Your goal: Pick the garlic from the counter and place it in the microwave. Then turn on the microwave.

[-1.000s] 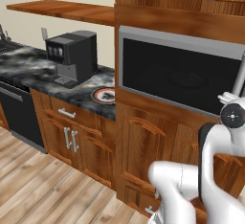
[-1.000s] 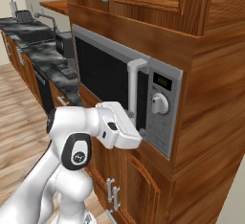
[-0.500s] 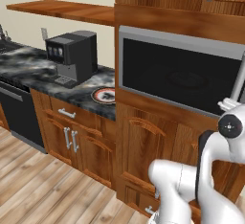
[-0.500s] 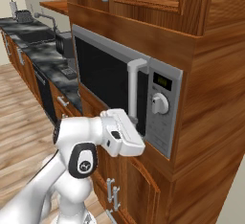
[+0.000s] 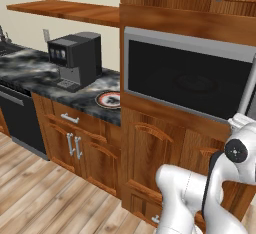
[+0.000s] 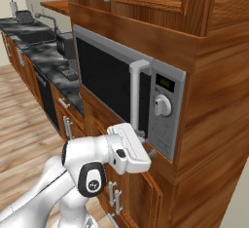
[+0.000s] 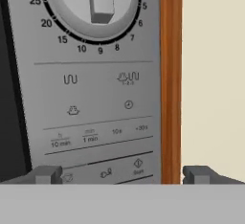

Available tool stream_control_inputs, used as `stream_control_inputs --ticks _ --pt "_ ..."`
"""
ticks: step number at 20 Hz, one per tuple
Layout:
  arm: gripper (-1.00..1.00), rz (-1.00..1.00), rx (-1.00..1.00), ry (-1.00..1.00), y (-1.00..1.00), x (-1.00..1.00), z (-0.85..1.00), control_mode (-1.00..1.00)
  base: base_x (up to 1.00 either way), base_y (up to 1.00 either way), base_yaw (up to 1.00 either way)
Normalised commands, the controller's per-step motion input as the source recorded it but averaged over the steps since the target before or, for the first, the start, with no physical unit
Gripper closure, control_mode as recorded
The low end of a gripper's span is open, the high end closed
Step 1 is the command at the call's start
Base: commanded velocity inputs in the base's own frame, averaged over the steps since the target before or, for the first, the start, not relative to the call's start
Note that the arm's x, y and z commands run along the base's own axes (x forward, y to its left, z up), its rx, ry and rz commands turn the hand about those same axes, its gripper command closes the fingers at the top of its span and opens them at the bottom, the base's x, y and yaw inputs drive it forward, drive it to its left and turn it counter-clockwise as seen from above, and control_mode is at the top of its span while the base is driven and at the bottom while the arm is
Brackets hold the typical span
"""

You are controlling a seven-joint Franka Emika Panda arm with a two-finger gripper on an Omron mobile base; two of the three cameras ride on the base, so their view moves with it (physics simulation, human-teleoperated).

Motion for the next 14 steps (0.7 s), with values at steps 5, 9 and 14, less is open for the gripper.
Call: stream_control_inputs --ticks 5,9,14 --pt "-1.0 0.02 -0.12 -0.03 -0.11 -0.03 -0.4 -1.0 0.0 0.0 0.0" --pt "-1.0 0.06 -0.05 0.0 -0.15 0.0 -0.28 -1.0 0.0 0.0 0.0" --pt "-1.0 0.09 -0.05 0.0 -0.08 0.0 -0.36 -1.0 0.0 0.0 0.0"
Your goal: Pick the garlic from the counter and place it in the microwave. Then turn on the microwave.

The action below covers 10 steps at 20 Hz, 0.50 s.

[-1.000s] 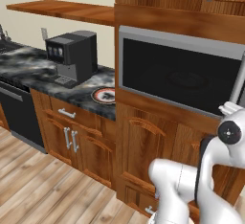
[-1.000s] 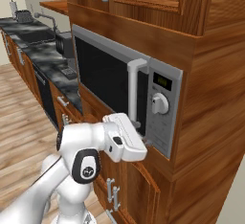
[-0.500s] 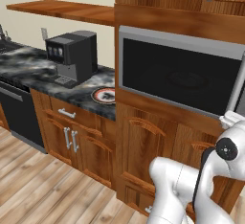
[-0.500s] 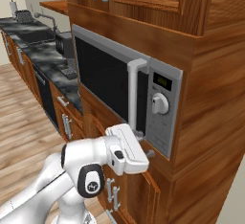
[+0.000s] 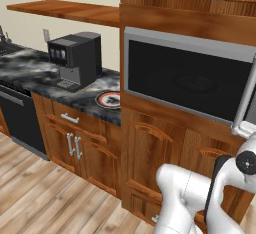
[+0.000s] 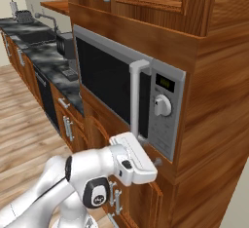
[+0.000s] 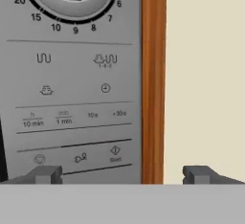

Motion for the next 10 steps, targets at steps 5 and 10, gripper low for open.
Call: stream_control_inputs --ticks 5,10 --pt "-1.0 0.11 -0.03 0.0 -0.12 0.0 -0.31 -1.0 0.0 0.0 0.0" --pt "-1.0 0.09 -0.02 0.0 0.0 0.08 -0.23 -1.0 0.0 0.0 0.0"
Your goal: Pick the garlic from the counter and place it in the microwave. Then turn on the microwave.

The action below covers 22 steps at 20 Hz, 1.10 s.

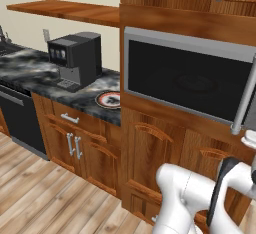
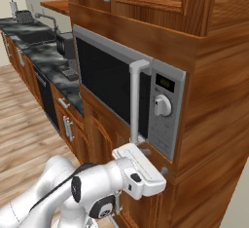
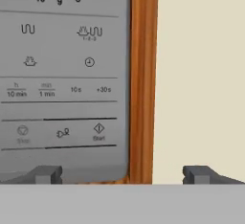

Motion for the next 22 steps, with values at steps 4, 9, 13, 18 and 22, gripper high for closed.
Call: stream_control_inputs --ticks 4,9,13,18,22 --pt "-1.0 0.02 0.0 0.0 0.0 0.1 -0.01 -1.0 0.0 0.0 0.0" --pt "-1.0 0.0 0.0 0.0 0.0 0.2 0.0 -1.0 0.0 0.0 0.0" --pt "-1.0 0.0 0.0 0.0 -0.07 0.24 0.0 -1.0 0.0 0.0 0.0" --pt "-1.0 0.04 0.0 0.0 -0.27 0.17 0.0 -1.0 0.0 0.0 0.0" --pt "-1.0 0.05 0.0 0.0 -0.26 0.1 0.0 -1.0 0.0 0.0 0.0"
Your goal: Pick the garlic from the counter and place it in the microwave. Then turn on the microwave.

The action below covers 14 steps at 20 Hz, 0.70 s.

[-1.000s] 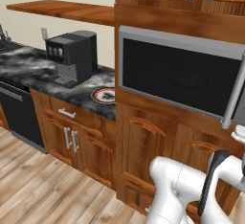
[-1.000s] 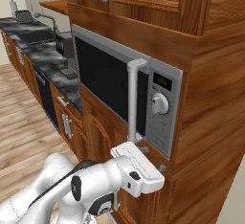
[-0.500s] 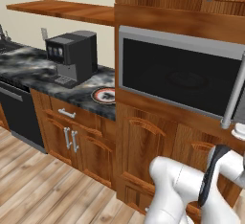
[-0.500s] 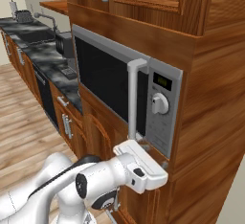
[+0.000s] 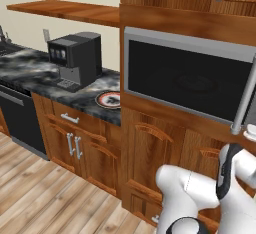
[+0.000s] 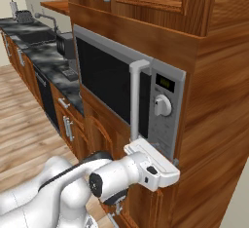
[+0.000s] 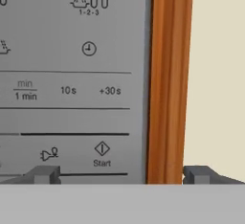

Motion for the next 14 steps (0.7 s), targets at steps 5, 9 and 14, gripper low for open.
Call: stream_control_inputs --ticks 5,9,14 --pt "-1.0 0.06 0.0 0.0 -0.21 0.0 0.0 -1.0 0.0 0.0 0.0" --pt "-1.0 0.02 0.0 0.0 -0.18 -0.01 0.0 -1.0 0.0 0.0 0.0" --pt "-1.0 0.0 0.0 0.0 -0.21 -0.22 0.0 -1.0 0.0 0.0 0.0"
